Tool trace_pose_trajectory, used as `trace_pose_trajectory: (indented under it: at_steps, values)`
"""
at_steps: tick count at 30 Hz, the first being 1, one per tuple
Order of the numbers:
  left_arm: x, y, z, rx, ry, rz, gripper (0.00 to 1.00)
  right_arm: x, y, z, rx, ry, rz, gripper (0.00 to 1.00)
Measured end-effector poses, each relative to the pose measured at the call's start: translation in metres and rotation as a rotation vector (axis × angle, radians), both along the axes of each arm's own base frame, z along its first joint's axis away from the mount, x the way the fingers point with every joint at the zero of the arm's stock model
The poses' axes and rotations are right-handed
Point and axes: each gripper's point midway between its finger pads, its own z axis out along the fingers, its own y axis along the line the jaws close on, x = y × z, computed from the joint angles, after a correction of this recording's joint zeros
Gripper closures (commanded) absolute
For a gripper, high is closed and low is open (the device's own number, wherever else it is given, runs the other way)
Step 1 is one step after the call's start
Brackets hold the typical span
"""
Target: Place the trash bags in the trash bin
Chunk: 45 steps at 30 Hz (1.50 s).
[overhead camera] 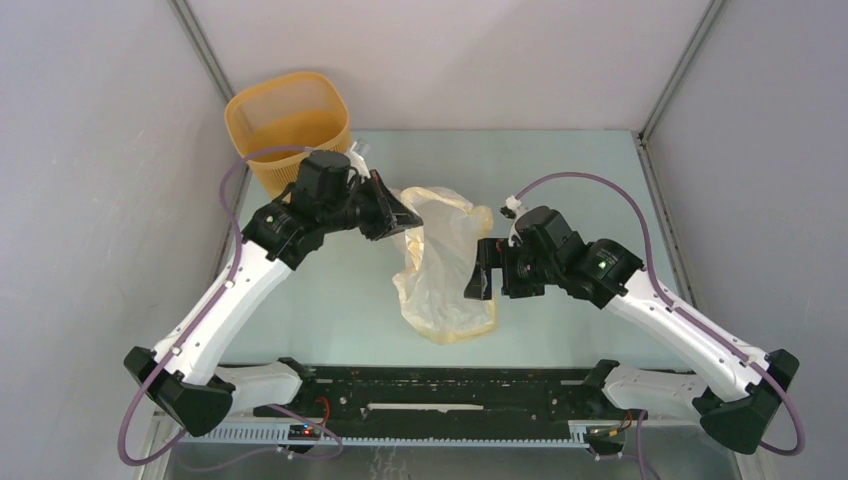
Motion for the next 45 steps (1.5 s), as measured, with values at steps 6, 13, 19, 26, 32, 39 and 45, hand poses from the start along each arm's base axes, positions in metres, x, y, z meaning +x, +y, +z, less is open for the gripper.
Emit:
trace_pose_trajectory:
  at_steps: [6,13,19,26,32,39,45]
  values:
    - [-0.008,-0.004,0.003,-0.028,0.016,-0.053,1.0,0.014,0.0,-0.013,-0.032,-0.05,0.001,0.05]
    - [-0.013,-0.005,0.006,-0.037,0.009,-0.092,1.0,0.023,0.018,0.001,0.038,-0.116,0.028,0.34]
    - [-0.022,-0.002,0.009,-0.006,-0.029,-0.159,0.83,0.027,0.027,0.009,0.079,-0.146,0.024,1.0]
    - [-0.028,0.024,0.034,0.127,-0.204,-0.17,0.67,0.04,0.011,0.028,0.179,-0.1,-0.089,1.0]
    - [-0.049,0.056,0.046,0.165,-0.315,-0.105,0.29,0.043,0.001,0.046,0.279,-0.055,-0.14,1.0]
    - [-0.082,0.043,0.012,0.069,-0.28,-0.189,0.07,0.034,0.007,0.054,0.354,0.036,-0.133,1.0]
    - [-0.104,0.02,-0.021,0.083,-0.238,-0.317,0.0,0.047,0.007,0.076,0.431,0.05,-0.169,1.0]
